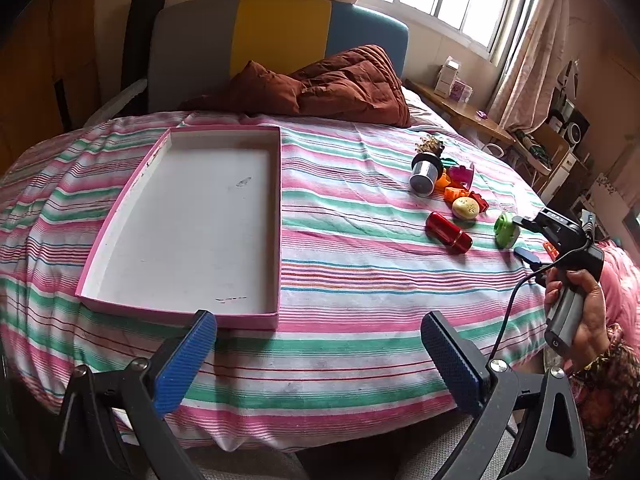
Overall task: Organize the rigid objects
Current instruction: 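Reach the right gripper to the green-and-white toy and grasp it, then grasp the red cylinder with the left gripper while the right gripper holds the green toy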
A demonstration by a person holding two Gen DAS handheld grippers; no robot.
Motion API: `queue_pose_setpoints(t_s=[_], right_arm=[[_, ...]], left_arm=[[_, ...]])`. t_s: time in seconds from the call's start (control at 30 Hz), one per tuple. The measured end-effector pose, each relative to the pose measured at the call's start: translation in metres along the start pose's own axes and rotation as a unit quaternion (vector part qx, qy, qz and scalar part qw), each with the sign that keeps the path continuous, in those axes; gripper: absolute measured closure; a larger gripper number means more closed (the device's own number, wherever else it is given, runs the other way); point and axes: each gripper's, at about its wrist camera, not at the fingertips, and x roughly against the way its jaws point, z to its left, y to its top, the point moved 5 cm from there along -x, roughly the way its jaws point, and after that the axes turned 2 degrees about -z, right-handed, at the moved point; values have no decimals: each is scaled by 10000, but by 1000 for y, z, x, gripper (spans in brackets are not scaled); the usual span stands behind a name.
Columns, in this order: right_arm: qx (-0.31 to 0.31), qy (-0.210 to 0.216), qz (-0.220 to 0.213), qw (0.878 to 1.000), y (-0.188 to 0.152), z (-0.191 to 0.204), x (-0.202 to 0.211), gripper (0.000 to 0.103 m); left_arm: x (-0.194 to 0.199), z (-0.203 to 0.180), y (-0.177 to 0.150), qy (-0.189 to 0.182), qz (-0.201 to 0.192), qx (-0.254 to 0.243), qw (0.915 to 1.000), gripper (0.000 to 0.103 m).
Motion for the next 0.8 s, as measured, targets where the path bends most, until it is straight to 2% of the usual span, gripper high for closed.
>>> queue_pose_setpoints(t_s=[0.03,0.1,0.2,0.23,0.3,0.43,0.57,0.63,0.73,0.8], right_arm=[[35,-102,-208,9997,8,-4,9,45],[357,-570,-564,9961,22,-4,25,45],[1114,-1198,-921,9822,36,4,39,45],[1321,-1305,-1024,9773,39,8,42,45],[1576,-1261,-1142,9727,41,17,47,45],[2204,-1558,-907,9586,31,32,29,44],[2925,-1984,-520,9340,15,35,-2,43],[3121,-2222,-445,9226,8,32,-13,43],[3199,-2380,-468,9159,4,25,-20,50],[3296,-2323,-552,9134,0,28,-21,50]], left_arm=[[-1,-1,0,-8,13,7,10000,0],[-2,-2,0,-37,37,18,10000,0],[-4,-4,-1,-51,68,19,10000,0],[-5,-5,-1,-63,81,18,9999,0],[-7,-7,-1,-69,130,29,9999,0],[-12,-11,-1,-228,268,71,9994,0],[-15,-18,0,-401,345,40,9986,0],[-20,-23,0,-448,510,27,9977,0],[-26,-31,2,-441,635,-22,9970,0],[-26,-38,8,-453,486,-85,9978,0]])
